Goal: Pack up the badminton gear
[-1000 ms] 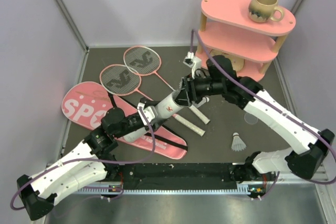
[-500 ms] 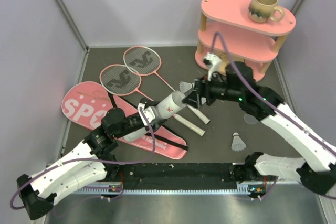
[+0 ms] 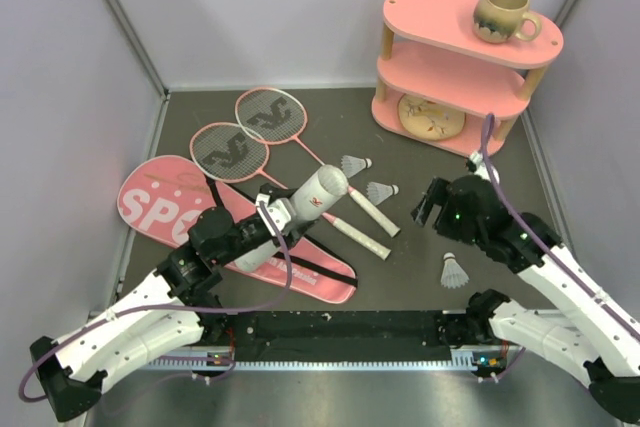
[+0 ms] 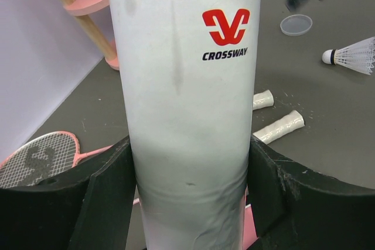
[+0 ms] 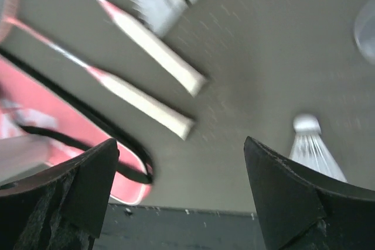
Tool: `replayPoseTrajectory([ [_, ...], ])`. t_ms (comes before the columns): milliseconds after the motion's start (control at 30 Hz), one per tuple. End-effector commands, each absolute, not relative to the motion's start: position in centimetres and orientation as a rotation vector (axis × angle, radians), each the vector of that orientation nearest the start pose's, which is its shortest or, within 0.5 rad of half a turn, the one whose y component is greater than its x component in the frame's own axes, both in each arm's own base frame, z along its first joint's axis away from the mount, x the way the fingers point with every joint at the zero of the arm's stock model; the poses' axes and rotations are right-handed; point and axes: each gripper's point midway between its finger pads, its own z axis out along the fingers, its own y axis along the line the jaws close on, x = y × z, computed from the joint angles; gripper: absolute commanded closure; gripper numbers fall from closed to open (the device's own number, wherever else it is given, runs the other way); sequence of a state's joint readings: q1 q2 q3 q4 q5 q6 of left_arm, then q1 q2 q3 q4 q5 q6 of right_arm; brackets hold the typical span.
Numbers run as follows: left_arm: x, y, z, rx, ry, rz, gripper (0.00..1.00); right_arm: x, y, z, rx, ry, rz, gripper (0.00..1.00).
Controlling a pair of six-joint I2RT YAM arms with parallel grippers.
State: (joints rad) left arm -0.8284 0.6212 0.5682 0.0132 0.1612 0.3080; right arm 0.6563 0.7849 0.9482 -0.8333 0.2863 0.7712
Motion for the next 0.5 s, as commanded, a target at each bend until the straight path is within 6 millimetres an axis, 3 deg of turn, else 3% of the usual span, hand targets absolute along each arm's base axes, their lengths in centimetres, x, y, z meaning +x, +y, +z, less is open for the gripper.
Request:
replayPoseTrajectory([
  [0,19.4,-22.9,28.2,0.933,1.269,-0.529,0.91,15.7,9.9,14.8,0.793,2.439,0.358,0.13],
  [100,19.3,-23.1,28.2,0.936,1.271,-0.534,0.91,13.3,8.7,12.2,0.974,2.554,0.266,0.13],
  [133,19.3,-23.1,28.2,0.936,1.272,-0.538,0.91,12.0,8.0,11.4,1.004,2.606,0.194,0.13],
  [267,19.3,-23.1,28.1,0.937,1.273,-0.539,0.91,9.8,6.5,9.2,1.092,2.664,0.039,0.12],
  [400,19.3,-23.0,28.3,0.933,1.268,-0.536,0.91,10.1,6.5,7.6,1.197,2.617,0.099,0.16],
  [467,19.4,-23.0,28.0,0.933,1.275,-0.527,0.91,10.5,6.6,6.8,1.251,2.565,0.147,0.23],
])
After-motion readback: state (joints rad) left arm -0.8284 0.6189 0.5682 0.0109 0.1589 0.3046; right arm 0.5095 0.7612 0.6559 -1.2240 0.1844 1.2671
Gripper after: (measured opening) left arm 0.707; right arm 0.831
